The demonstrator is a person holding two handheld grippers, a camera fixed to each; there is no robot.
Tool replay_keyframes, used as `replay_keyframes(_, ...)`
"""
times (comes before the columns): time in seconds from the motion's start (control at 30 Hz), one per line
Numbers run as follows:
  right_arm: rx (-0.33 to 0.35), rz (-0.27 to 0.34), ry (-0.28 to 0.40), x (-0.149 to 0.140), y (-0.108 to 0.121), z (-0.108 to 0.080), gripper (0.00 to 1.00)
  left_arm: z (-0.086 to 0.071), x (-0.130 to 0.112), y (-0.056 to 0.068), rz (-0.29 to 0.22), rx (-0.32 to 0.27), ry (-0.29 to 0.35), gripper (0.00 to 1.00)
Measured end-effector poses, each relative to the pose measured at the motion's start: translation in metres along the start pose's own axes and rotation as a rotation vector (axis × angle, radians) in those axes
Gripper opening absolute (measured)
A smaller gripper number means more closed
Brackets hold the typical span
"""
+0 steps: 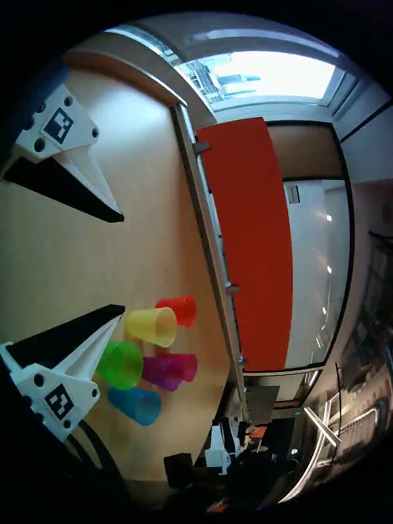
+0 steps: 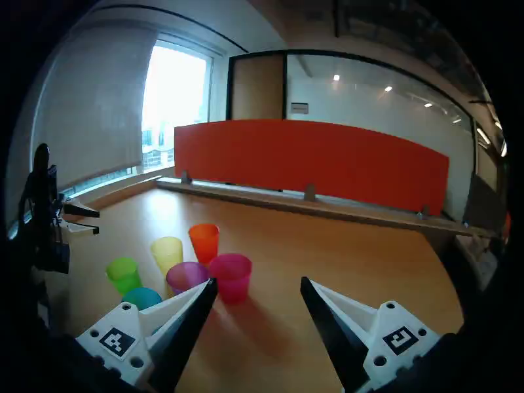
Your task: Pour water
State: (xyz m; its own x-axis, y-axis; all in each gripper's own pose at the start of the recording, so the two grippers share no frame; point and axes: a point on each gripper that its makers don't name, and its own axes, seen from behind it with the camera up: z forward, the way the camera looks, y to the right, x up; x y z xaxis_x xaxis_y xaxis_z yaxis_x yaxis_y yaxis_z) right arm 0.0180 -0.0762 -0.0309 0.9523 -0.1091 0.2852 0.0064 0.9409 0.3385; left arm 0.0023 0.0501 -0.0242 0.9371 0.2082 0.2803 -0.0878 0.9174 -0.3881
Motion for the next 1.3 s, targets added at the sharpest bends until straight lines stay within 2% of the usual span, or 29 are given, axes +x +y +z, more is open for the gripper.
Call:
replay_keyframes(0.3,-0.096,0.03,0.102,0.028,0.019,-0.002,0.98,-0.008,0.026,-0.008,-0.081,0.07,0.09,0.93)
replay_keyframes(0.6,-0.198,0.068,0.238,0.058,0.04,-0.015,0.98,-0.014,0.047,-0.012,-0.093,0.113,0.167,0.93)
replay_keyframes(0.77,-0.274,0.075,0.296,0.065,0.054,-0.023,0.98,-0.018,0.053,-0.018,-0.105,0.158,0.212,0.93)
replay_keyframes(1.07,-0.35,0.036,0.359,0.067,0.062,-0.037,0.99,-0.023,0.057,-0.016,-0.144,0.219,0.284,0.93)
replay_keyframes(1.3,-0.397,0.004,0.363,0.059,0.065,-0.043,0.99,-0.031,0.074,-0.021,-0.119,0.276,0.347,0.93)
